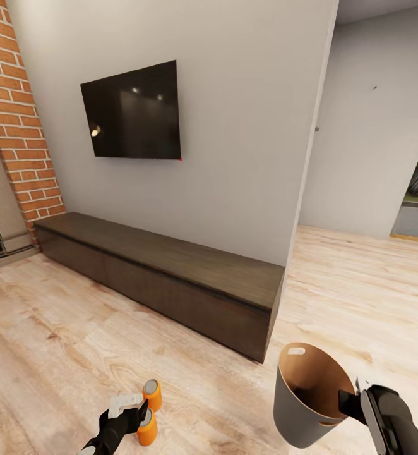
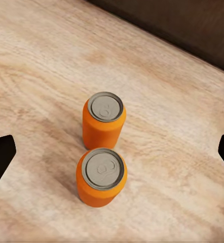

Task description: Put the three can of soda from the living room inside the tash can in the kitchen.

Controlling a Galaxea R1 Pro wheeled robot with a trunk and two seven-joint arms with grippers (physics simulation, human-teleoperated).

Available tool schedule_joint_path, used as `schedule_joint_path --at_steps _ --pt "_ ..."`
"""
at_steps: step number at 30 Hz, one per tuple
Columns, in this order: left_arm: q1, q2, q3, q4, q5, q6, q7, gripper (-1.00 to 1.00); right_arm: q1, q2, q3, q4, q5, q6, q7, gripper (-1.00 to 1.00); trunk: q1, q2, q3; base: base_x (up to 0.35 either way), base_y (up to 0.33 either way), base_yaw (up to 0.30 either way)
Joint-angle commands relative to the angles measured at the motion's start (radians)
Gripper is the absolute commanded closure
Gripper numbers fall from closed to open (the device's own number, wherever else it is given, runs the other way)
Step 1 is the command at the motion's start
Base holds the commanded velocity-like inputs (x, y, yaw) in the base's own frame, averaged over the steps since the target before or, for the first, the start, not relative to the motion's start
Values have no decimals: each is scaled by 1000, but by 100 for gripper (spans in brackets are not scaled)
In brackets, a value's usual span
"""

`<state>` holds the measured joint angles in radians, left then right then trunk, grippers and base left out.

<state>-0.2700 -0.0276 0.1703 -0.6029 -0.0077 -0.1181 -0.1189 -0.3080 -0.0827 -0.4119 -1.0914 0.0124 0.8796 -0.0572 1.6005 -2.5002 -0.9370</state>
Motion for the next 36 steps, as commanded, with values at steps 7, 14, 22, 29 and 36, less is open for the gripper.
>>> schedule_joint_path --at_steps 7,14,22,29,36 --pt "0 0 0 0 0 0 -1 -100 -1 -52 0 -31 -12 -1 2 100 0 0 0 0 0 0" --pt "0 0 0 0 0 0 -1 -100 -28 -122 -1 -42 -17 0 2 100 0 0 0 0 0 0" --pt "0 0 0 0 0 0 -1 -100 -60 -128 5 -44 -20 1 2 100 2 -1 -20 0 0 0" --pt "0 0 0 -1 0 0 -1 -100 -61 -126 10 -44 -21 1 2 100 5 -3 -52 0 0 0" --pt "0 0 0 -1 0 -1 -1 -100 -62 -126 11 -45 -22 1 3 100 6 -3 -70 0 0 0"
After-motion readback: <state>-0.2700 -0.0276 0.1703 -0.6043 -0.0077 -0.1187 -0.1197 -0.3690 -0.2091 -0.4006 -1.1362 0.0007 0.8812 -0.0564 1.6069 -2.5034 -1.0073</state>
